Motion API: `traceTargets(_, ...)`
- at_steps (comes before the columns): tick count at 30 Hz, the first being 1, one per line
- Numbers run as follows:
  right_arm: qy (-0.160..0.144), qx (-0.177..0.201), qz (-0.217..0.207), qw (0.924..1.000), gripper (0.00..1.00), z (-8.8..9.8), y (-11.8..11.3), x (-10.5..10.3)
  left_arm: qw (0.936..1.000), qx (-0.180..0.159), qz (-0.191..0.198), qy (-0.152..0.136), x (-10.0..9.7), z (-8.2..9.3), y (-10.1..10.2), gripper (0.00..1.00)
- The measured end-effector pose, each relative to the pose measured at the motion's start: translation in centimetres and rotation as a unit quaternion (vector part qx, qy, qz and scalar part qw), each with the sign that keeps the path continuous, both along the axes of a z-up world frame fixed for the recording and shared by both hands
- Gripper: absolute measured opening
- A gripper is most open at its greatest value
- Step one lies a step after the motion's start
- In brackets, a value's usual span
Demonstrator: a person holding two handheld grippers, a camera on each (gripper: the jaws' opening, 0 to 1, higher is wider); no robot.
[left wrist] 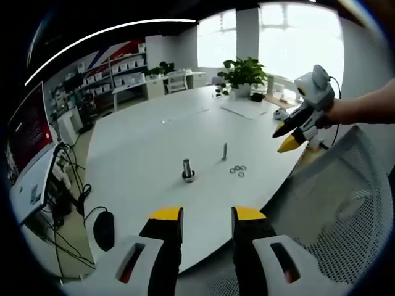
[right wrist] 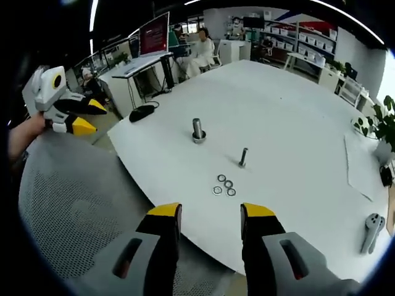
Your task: Place the washer onto the threaded stud by aligning its center hole with the stud, sliding it down to the base, and recovering from edge contact or off-axis alignment until the washer reaches the visible bottom stop.
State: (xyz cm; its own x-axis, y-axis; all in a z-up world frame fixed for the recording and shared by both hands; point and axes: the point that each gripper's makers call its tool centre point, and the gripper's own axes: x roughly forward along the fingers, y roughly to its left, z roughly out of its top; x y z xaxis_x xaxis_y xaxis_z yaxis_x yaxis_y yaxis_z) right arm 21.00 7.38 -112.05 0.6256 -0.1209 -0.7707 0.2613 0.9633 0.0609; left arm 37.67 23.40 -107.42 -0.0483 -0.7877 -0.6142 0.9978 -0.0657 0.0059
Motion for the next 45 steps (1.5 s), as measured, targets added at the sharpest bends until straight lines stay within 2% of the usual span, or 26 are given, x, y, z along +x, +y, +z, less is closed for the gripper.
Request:
traceTargets(9, 0.017, 0.001, 0.004, 0.9998, 0.40, -1.4, -1.4, 1.3, 0.9999, 0.006, -0.006, -0.007, -0.3, -0.1, 0.1, 0.29)
traceTargets(13, 0.026, 0.003, 0.005, 0.9996, 0.38, -2.6, -2.2, 1.6, 1.0000, 0.003, -0.005, -0.004, -0.4, 0.2, 0.0, 0.28)
traceTargets(16, 0.029, 0.013, -0.001, 0.9995, 0.36, -3.8, -2.5, 1.9, 0.9999, 0.013, -0.008, -0.006, -0.5, -0.3, 0.2, 0.28)
traceTargets(19, 0.046, 0.013, 0.004, 0.9988, 0.34, -4.6, -2.1, 2.0, 0.9997, 0.016, -0.014, -0.010, -0.7, -0.4, 0.2, 0.27)
traceTargets(21, 0.063, 0.015, 0.009, 0.9978, 0.33, -6.1, -2.8, 2.1, 0.9997, 0.018, -0.015, -0.010, -0.7, -0.5, 0.3, 0.27)
traceTargets(27, 0.091, 0.018, 0.013, 0.9956, 0.27, -8.1, -3.6, 2.7, 0.9996, 0.021, -0.016, -0.003, -0.8, -0.6, 0.2, 0.27)
traceTargets(31, 0.119, 0.021, 0.018, 0.9925, 0.27, -10.0, -4.2, 2.8, 0.9996, 0.022, -0.016, 0.000, -0.8, -0.8, 0.3, 0.27)
traceTargets(33, 0.122, 0.021, 0.020, 0.9921, 0.27, -10.8, -4.5, 3.2, 0.9996, 0.022, -0.016, -0.002, -1.1, -0.3, 0.3, 0.27)
traceTargets(37, 0.133, 0.024, 0.022, 0.9906, 0.26, -11.6, -4.7, 3.3, 0.9997, 0.020, -0.016, -0.001, -1.3, 0.0, 0.3, 0.27)
traceTargets(45, 0.147, 0.005, 0.046, 0.9880, 0.20, -11.8, -5.2, 3.7, 0.9996, 0.021, -0.016, -0.001, -1.1, -0.1, 0.3, 0.26)
